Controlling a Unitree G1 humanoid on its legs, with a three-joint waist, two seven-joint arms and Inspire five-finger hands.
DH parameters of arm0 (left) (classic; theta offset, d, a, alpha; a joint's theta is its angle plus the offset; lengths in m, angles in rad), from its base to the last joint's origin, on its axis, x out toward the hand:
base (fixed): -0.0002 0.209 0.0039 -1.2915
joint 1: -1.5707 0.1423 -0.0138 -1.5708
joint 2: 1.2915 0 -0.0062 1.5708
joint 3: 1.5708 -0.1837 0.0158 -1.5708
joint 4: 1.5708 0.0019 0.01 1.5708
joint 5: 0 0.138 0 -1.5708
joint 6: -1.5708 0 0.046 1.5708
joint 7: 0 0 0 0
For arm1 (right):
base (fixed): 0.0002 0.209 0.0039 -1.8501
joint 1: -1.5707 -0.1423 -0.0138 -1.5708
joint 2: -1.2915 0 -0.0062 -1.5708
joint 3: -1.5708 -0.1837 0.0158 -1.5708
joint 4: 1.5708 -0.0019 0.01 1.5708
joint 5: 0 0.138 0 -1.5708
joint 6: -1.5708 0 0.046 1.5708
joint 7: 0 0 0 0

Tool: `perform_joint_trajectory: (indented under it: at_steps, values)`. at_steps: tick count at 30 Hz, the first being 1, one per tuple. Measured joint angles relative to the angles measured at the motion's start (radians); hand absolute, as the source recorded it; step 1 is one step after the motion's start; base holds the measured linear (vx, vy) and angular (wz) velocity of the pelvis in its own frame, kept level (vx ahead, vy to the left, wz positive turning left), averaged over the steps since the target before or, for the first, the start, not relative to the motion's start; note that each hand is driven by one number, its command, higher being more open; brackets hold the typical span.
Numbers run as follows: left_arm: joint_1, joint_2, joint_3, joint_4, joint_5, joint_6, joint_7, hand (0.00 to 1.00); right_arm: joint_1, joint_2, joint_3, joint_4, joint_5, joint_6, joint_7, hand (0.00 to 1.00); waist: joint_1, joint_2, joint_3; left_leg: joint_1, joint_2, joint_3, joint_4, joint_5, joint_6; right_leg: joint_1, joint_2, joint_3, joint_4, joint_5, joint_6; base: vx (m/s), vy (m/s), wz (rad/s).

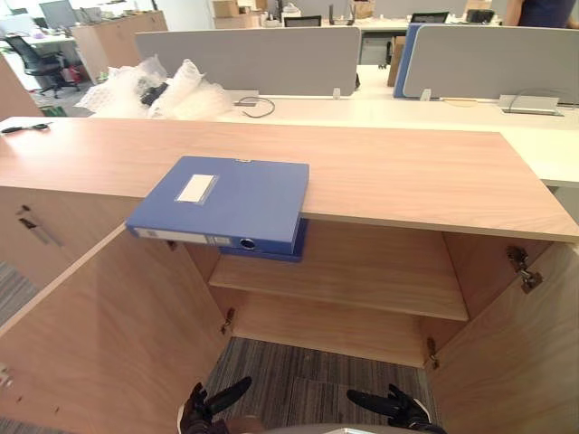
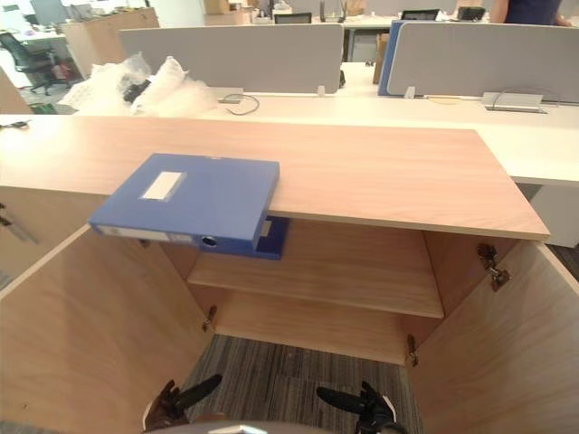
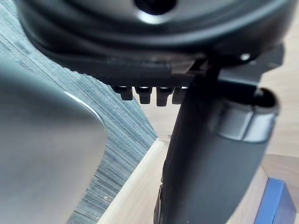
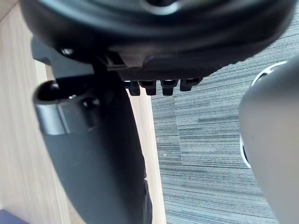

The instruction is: Walk over to the cabinet, pick up the folder, carry it to the office cabinet, place the folder inside the office cabinet, then close the office cabinet door

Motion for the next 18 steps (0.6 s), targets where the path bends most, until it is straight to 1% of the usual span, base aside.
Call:
perform_joint_trajectory:
  at_steps: [1, 2, 3, 4, 5, 6, 7, 8, 9, 10, 11, 12, 13, 14, 16, 18]
  values:
    - [-0.002, 0.005, -0.002, -0.006, 0.000, -0.001, 0.000, 1.00, -0.015, 0.002, -0.003, 0.021, 0.000, 0.000, 0.000, 1.00, 0.013, -0.013, 0.007, -0.031, -0.049, 0.015, -0.047, -0.040, 0.024, 0.007, -0.029, 0.031, 0.003, 0.002, 0.003, 0.24, 0.190, -0.68]
    - [-0.006, 0.008, -0.008, -0.007, 0.001, -0.002, 0.000, 1.00, -0.027, 0.001, -0.004, 0.035, 0.000, 0.001, 0.000, 1.00, 0.014, -0.018, 0.011, -0.048, -0.078, 0.018, -0.102, -0.049, 0.030, 0.008, -0.044, 0.046, 0.005, 0.003, 0.006, 0.25, 0.218, -0.65]
    - [-0.016, 0.007, -0.020, -0.005, 0.002, -0.003, 0.001, 1.00, -0.032, -0.003, -0.004, 0.036, 0.000, 0.002, -0.001, 1.00, 0.014, -0.010, 0.014, -0.063, -0.117, 0.021, -0.281, -0.023, 0.052, 0.012, -0.057, 0.059, 0.013, 0.009, 0.031, 0.27, 0.242, -0.42]
    - [-0.004, -0.010, -0.046, -0.003, 0.002, -0.005, 0.001, 1.00, -0.023, -0.028, -0.001, 0.026, -0.002, 0.005, 0.003, 1.00, 0.014, 0.030, 0.010, -0.052, -0.124, 0.014, -0.461, 0.092, 0.094, 0.020, -0.034, 0.065, 0.021, 0.008, 0.063, 0.34, 0.298, -0.26]
    - [-0.009, 0.002, -0.051, 0.005, 0.007, -0.004, -0.005, 1.00, -0.022, -0.022, -0.002, 0.025, -0.001, 0.007, 0.000, 1.00, 0.014, 0.018, 0.010, -0.035, -0.134, 0.011, -0.468, 0.067, 0.098, 0.029, -0.050, 0.073, 0.028, -0.002, 0.078, 0.35, 0.276, 0.04]
    - [-0.022, 0.022, -0.061, 0.012, 0.009, -0.005, -0.011, 1.00, -0.021, -0.008, -0.002, 0.021, -0.002, 0.006, -0.002, 1.00, 0.010, -0.007, 0.012, -0.017, -0.162, 0.014, -0.496, 0.067, 0.104, 0.020, -0.075, 0.086, 0.039, -0.005, 0.081, 0.31, 0.221, 0.17]
    - [-0.024, 0.032, -0.061, 0.012, 0.010, -0.005, -0.009, 1.00, -0.021, 0.011, -0.004, 0.016, -0.001, 0.006, -0.002, 1.00, 0.011, -0.027, 0.005, 0.000, -0.182, 0.014, -0.536, 0.072, 0.111, 0.016, -0.075, 0.105, 0.004, -0.003, 0.079, 0.22, 0.129, 0.18]
    - [-0.024, 0.035, -0.061, 0.014, 0.010, -0.005, -0.010, 1.00, -0.022, 0.019, -0.003, 0.014, -0.001, 0.005, -0.002, 1.00, 0.012, -0.033, 0.004, 0.013, -0.192, 0.014, -0.553, 0.073, 0.112, 0.016, -0.074, 0.109, -0.015, -0.002, 0.078, 0.15, 0.062, 0.12]
    - [-0.023, 0.040, -0.062, 0.019, 0.010, -0.005, -0.010, 1.00, -0.024, 0.033, -0.001, 0.013, -0.001, 0.003, 0.000, 1.00, 0.012, -0.042, 0.002, 0.043, -0.214, 0.016, -0.585, 0.076, 0.118, 0.017, -0.073, 0.106, -0.041, 0.004, 0.076, 0.09, 0.002, 0.09]
    - [-0.023, 0.040, -0.066, 0.025, 0.010, -0.004, -0.010, 1.00, -0.023, 0.036, -0.001, 0.012, -0.003, 0.002, 0.001, 1.00, 0.012, -0.041, 0.000, 0.059, -0.222, 0.016, -0.599, 0.078, 0.121, 0.026, -0.077, 0.101, -0.041, 0.006, 0.075, 0.10, -0.018, 0.11]
    - [-0.016, 0.041, -0.092, 0.030, 0.010, -0.005, -0.011, 1.00, -0.019, 0.035, 0.000, 0.012, -0.002, -0.002, 0.003, 1.00, 0.012, -0.037, -0.019, 0.083, -0.235, 0.016, -0.642, 0.089, 0.124, 0.036, -0.084, 0.107, -0.053, 0.019, 0.081, 0.08, -0.040, 0.08]
    - [-0.013, 0.040, -0.110, 0.032, 0.010, -0.005, -0.014, 1.00, -0.018, 0.036, 0.000, 0.013, -0.002, -0.007, 0.003, 1.00, 0.012, -0.037, -0.032, 0.105, -0.247, 0.016, -0.700, 0.119, 0.121, 0.037, -0.090, 0.105, -0.064, 0.030, 0.082, 0.07, -0.051, 0.08]
    - [-0.012, 0.041, -0.121, 0.033, 0.008, -0.006, -0.014, 1.00, -0.019, 0.037, 0.001, 0.013, -0.002, -0.010, 0.003, 1.00, 0.012, -0.033, -0.033, 0.114, -0.250, 0.014, -0.730, 0.136, 0.118, 0.036, -0.090, 0.104, -0.071, 0.037, 0.079, 0.05, -0.089, 0.09]
    - [-0.010, 0.040, -0.133, 0.034, -0.014, -0.006, -0.024, 1.00, -0.023, 0.036, 0.001, 0.015, -0.002, -0.012, 0.003, 1.00, 0.012, -0.026, -0.035, 0.134, -0.253, 0.010, -0.794, 0.173, 0.115, 0.033, -0.087, 0.103, -0.083, 0.052, 0.086, 0.02, -0.123, 0.11]
    - [0.006, 0.040, -0.146, 0.034, -0.097, -0.006, -0.050, 1.00, -0.023, 0.029, 0.001, 0.020, -0.002, -0.012, 0.003, 1.00, 0.011, -0.020, -0.038, 0.172, -0.245, 0.002, -0.893, 0.231, 0.103, 0.033, -0.072, 0.103, -0.096, 0.073, 0.080, 0.01, -0.144, 0.10]
    - [0.020, 0.051, -0.168, 0.037, -0.195, -0.006, -0.088, 1.00, -0.018, 0.022, 0.001, 0.026, -0.002, -0.012, 0.006, 1.00, 0.011, -0.018, -0.037, 0.206, -0.237, -0.012, -0.963, 0.272, 0.091, 0.038, -0.051, 0.101, -0.096, 0.080, 0.071, -0.02, -0.126, 0.11]
